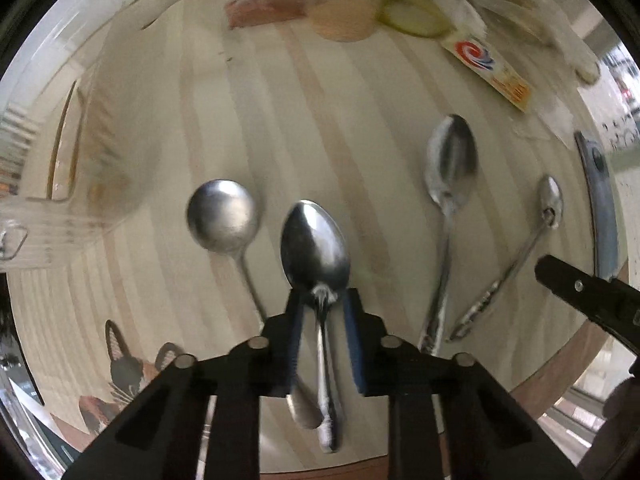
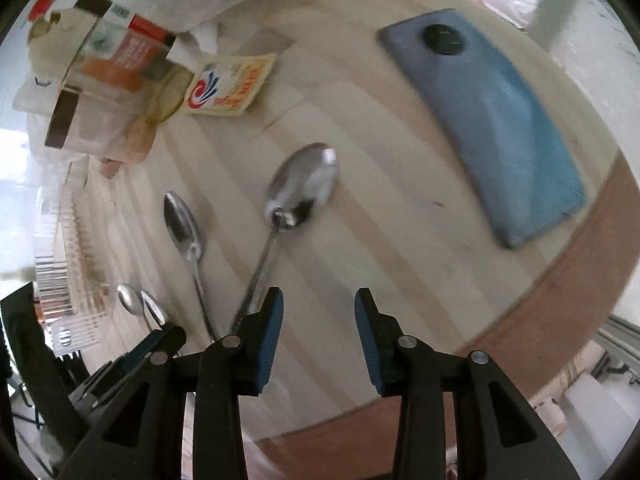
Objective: Organize utensils
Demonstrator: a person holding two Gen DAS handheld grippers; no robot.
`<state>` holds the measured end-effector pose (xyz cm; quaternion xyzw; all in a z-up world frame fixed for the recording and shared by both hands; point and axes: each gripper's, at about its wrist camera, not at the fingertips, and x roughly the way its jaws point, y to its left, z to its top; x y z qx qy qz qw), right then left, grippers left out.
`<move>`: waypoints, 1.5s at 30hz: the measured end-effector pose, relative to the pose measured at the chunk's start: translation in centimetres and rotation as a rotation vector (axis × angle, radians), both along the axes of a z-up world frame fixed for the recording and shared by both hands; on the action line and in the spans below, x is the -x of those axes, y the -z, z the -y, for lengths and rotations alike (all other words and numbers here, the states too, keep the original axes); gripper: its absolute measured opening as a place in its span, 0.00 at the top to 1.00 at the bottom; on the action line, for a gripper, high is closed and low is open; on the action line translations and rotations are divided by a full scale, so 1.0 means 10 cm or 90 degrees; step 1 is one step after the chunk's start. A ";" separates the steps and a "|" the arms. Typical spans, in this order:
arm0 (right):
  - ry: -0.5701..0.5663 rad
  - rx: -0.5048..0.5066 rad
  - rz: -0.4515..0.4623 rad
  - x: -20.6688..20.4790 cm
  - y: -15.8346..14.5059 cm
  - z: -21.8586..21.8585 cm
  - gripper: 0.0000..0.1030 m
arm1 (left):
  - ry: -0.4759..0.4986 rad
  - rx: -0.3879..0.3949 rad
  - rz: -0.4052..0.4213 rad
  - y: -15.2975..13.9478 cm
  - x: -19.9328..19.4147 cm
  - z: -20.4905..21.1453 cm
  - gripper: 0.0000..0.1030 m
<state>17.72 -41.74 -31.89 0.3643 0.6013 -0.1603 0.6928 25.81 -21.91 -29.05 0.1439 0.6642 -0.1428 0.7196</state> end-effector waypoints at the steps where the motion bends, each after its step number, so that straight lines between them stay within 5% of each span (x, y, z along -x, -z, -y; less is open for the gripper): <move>1: -0.007 0.020 0.004 -0.06 -0.03 -0.04 0.58 | -0.008 -0.001 0.000 -0.01 -0.03 -0.04 0.88; 5: -0.077 0.132 -0.024 -0.40 -0.05 -0.29 0.57 | -0.054 0.029 -0.026 -0.03 -0.13 -0.27 0.90; 9: -0.138 0.234 -0.043 -0.56 -0.05 -0.49 0.86 | -0.104 0.090 -0.067 -0.03 -0.20 -0.53 0.88; 13: -0.187 0.218 -0.033 -0.47 -0.05 -0.56 0.92 | -0.132 0.136 -0.111 -0.03 -0.18 -0.73 0.85; 19: -0.246 0.185 -0.039 -0.06 -0.04 -0.69 0.95 | -0.094 0.121 -0.104 -0.06 0.00 -0.77 0.83; 31: -0.167 0.135 -0.014 0.20 -0.03 -0.56 0.95 | -0.088 0.128 -0.100 -0.23 -0.11 -0.59 0.83; 36: -0.158 0.134 -0.009 0.25 -0.04 -0.46 0.95 | -0.041 0.059 -0.076 -0.09 -0.18 -0.30 0.86; 38: -0.158 0.138 -0.011 0.22 -0.05 -0.40 0.95 | -0.013 0.015 -0.058 -0.08 -0.16 -0.21 0.95; 45: -0.156 0.155 -0.014 0.17 -0.03 -0.58 0.96 | 0.019 -0.012 -0.030 -0.09 -0.05 -0.20 0.96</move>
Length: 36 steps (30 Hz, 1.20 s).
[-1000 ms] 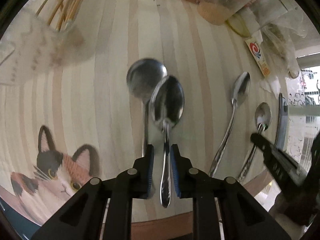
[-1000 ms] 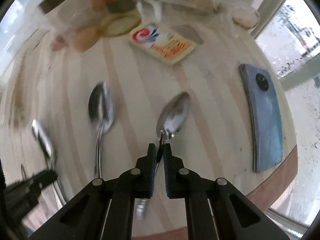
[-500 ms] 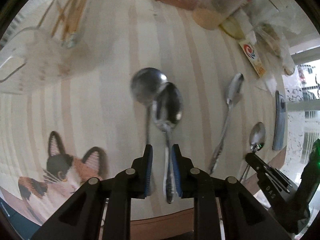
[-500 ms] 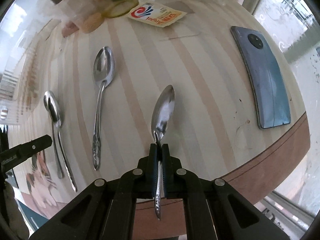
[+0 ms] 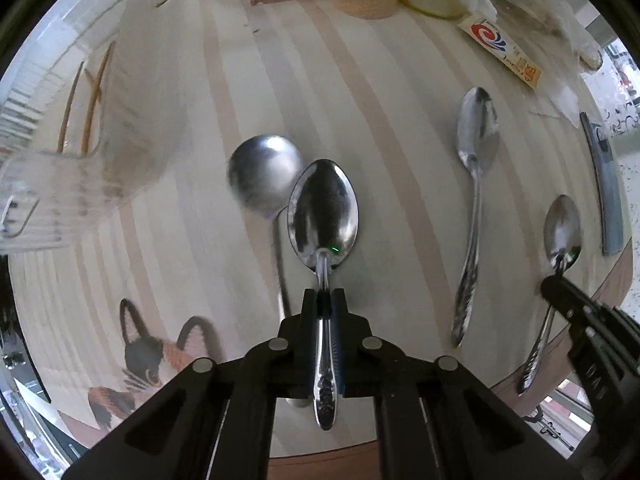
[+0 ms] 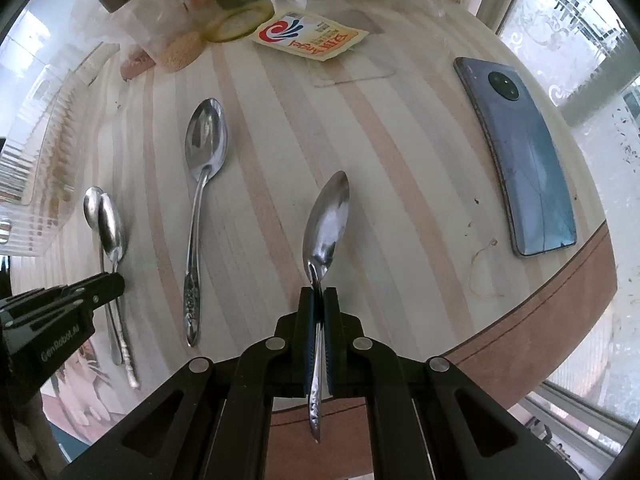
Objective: Organize utensils
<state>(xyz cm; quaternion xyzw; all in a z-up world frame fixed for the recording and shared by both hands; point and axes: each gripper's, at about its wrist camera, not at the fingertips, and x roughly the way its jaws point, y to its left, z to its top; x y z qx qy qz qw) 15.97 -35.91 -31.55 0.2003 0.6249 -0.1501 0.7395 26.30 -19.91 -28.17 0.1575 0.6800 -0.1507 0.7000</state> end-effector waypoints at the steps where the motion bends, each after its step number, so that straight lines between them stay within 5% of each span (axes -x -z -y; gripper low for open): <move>1: 0.005 0.001 0.001 0.01 0.00 0.00 0.96 | -0.002 0.000 0.003 -0.03 0.02 -0.06 0.96; 12: 0.019 -0.028 0.025 0.14 -0.03 0.06 0.97 | -0.031 0.056 0.037 -0.42 0.13 -0.42 1.00; 19: 0.030 -0.051 0.035 0.15 -0.11 0.10 0.97 | -0.069 0.147 -0.027 -0.41 0.09 -0.72 0.98; 28: 0.040 -0.057 0.018 0.20 -0.03 0.10 0.97 | -0.013 0.059 -0.046 0.02 0.21 -0.34 0.95; 36: 0.054 -0.053 0.016 0.29 -0.02 0.15 0.97 | -0.017 0.058 -0.004 -0.08 0.27 -0.41 1.00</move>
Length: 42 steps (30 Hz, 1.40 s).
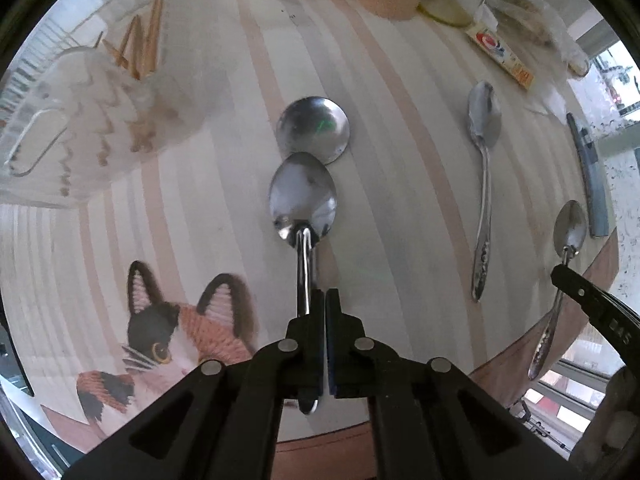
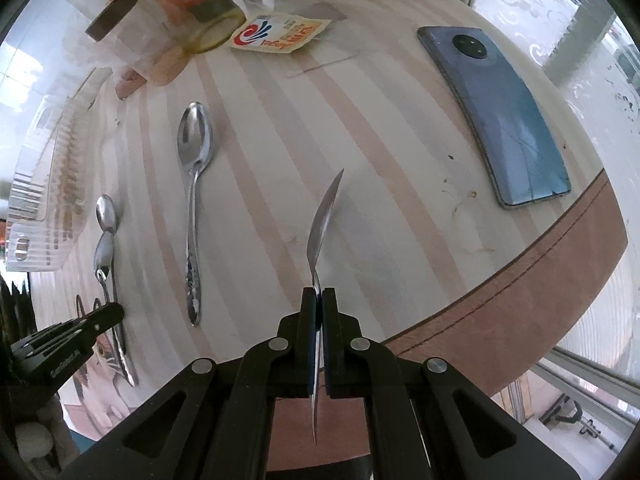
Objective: Organize utensils
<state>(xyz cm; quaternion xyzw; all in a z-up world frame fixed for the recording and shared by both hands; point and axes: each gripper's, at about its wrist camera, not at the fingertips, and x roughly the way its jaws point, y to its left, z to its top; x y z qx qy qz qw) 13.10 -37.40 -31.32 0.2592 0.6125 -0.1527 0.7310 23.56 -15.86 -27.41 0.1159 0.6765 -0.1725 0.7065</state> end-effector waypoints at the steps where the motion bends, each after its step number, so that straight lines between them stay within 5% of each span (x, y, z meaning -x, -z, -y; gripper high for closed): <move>1: 0.001 0.000 0.000 0.00 0.00 0.01 0.97 | -0.001 0.003 0.003 -0.05 0.01 -0.03 1.00; 9: -0.008 -0.005 0.013 -0.05 -0.04 0.00 0.97 | -0.030 0.025 0.049 -0.45 0.00 -0.33 1.00; 15: -0.023 -0.004 0.013 -0.14 -0.06 -0.07 0.97 | -0.064 0.118 -0.015 -0.34 -0.18 -0.42 0.90; 23: -0.031 0.014 -0.005 -0.14 0.02 -0.12 0.97 | 0.007 0.049 0.029 -0.14 -0.29 -0.06 0.84; 29: -0.013 0.005 -0.003 -0.10 0.01 -0.11 0.97 | -0.003 0.053 0.021 -0.14 -0.33 -0.08 0.95; 32: -0.009 -0.001 -0.003 -0.07 0.02 -0.10 0.97 | -0.014 0.064 0.011 -0.15 -0.34 -0.16 0.91; 34: -0.007 -0.004 0.000 -0.05 0.02 -0.08 0.97 | -0.009 0.063 0.005 -0.12 -0.35 -0.15 0.79; 38: -0.006 -0.006 0.000 -0.06 0.02 -0.07 0.97 | 0.014 0.047 0.005 -0.02 -0.36 -0.02 0.77; 41: -0.009 -0.004 0.000 -0.07 0.02 -0.08 0.97 | 0.022 0.037 0.030 -0.02 -0.36 0.06 0.79; 42: -0.011 -0.002 0.000 -0.08 0.03 -0.08 0.97 | 0.019 0.039 0.035 -0.01 -0.36 0.06 0.91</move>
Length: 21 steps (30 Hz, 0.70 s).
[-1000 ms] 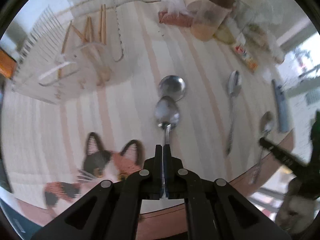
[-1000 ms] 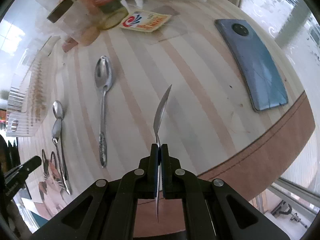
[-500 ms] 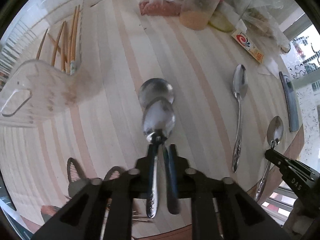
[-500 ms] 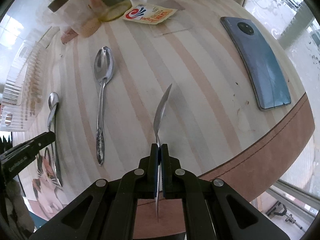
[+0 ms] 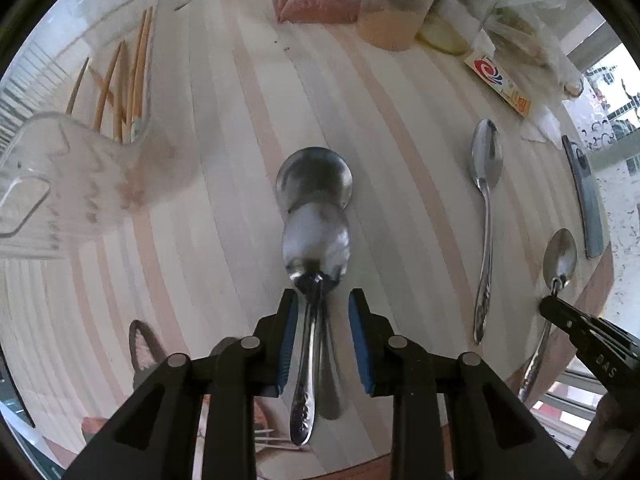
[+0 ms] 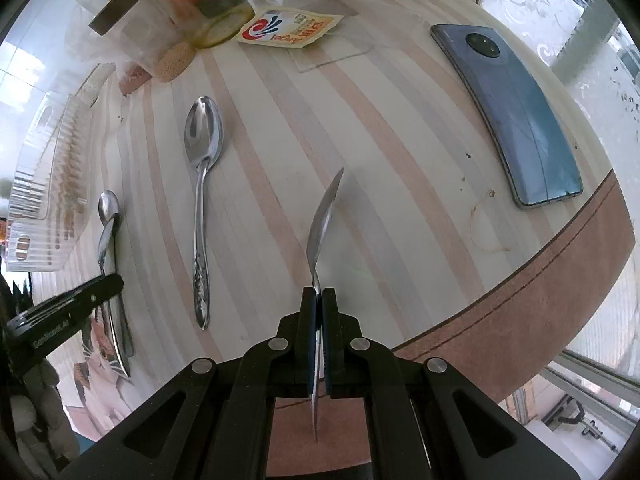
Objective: Organize utensils
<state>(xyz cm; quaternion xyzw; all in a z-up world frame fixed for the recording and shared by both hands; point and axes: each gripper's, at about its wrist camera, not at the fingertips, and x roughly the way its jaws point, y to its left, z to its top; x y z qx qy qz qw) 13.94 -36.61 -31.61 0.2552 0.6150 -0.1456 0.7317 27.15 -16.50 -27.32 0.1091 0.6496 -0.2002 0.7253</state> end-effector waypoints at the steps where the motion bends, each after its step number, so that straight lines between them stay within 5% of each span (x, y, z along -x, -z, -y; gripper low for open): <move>1: -0.001 0.001 0.000 0.00 0.00 0.00 0.97 | 0.000 0.003 -0.002 0.00 0.01 0.01 0.96; 12: 0.003 -0.002 0.003 0.02 -0.02 0.03 0.97 | -0.008 0.009 0.038 -0.25 0.32 -0.13 0.97; 21: -0.021 0.008 0.042 -0.05 -0.30 -0.03 0.98 | -0.023 0.032 0.080 -0.78 0.39 -0.31 0.97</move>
